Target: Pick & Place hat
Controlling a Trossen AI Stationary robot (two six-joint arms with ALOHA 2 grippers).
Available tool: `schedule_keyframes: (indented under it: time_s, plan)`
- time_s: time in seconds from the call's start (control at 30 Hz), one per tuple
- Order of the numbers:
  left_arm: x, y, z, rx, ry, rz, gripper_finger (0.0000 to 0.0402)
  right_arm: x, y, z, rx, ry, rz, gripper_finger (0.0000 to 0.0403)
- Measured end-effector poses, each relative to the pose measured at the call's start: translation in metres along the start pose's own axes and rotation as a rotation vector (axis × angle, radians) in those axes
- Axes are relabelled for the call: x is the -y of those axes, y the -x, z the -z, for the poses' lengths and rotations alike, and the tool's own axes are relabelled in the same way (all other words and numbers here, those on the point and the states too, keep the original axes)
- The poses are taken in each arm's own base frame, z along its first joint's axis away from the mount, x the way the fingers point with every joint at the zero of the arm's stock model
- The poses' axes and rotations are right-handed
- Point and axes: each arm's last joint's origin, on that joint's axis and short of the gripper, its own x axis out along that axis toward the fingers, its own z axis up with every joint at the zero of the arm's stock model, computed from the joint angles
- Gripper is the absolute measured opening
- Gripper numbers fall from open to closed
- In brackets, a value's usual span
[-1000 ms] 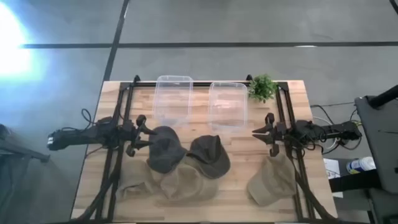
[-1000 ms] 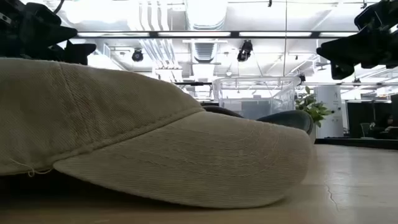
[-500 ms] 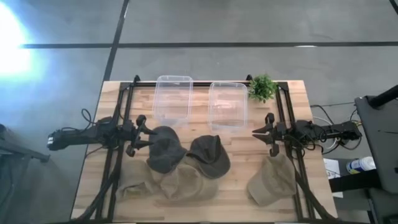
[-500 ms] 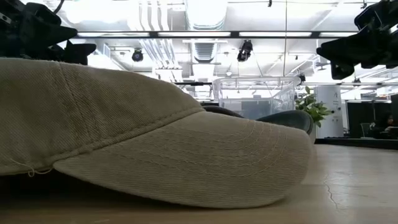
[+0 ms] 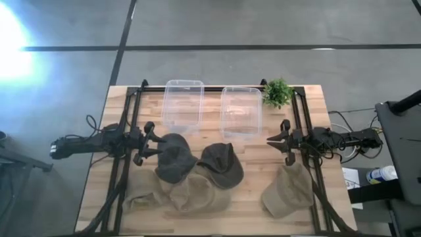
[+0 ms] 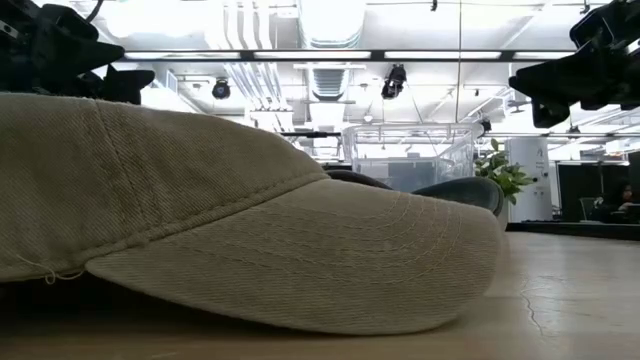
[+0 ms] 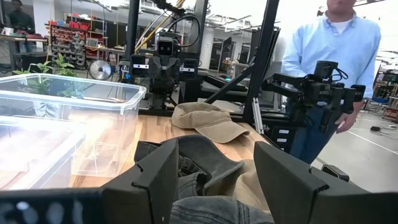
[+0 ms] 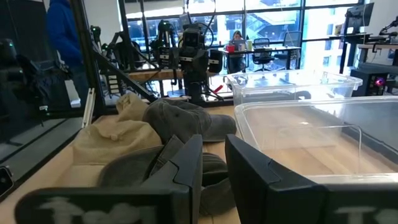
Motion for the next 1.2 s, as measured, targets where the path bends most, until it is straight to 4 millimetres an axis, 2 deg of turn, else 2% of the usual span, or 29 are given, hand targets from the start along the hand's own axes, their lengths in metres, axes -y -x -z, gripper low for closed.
schedule_keyframes:
  time_s: [0.43, 0.5, 0.63, 0.83, 1.2]
  plan:
    - [0.0, 0.0, 0.0001, 0.0, 0.0, 0.0, 0.0204, 0.0, 0.0, 0.0, 0.0, -0.01, 0.0, 0.0068]
    - [-0.0001, 0.0, 0.0001, -0.001, 0.0, -0.001, 0.0204, 0.0, 0.0, 0.0, 0.0, -0.123, -0.001, 0.0068]
    - [0.0, 0.0, 0.0, 0.0, 0.0, 0.0, 0.0204, 0.0, 0.0, 0.0, 0.0, -0.475, -0.001, 0.0068]
    - [-0.0001, 0.0, 0.0001, -0.001, 0.0, -0.001, 0.0204, 0.0, 0.0, 0.0, 0.0, -0.849, -0.001, 0.0068]
    - [-0.0001, 0.0, 0.0001, -0.001, 0.0, -0.001, 0.0204, 0.0063, 0.0009, -0.0046, 0.175, -1.044, 0.175, 0.0068]
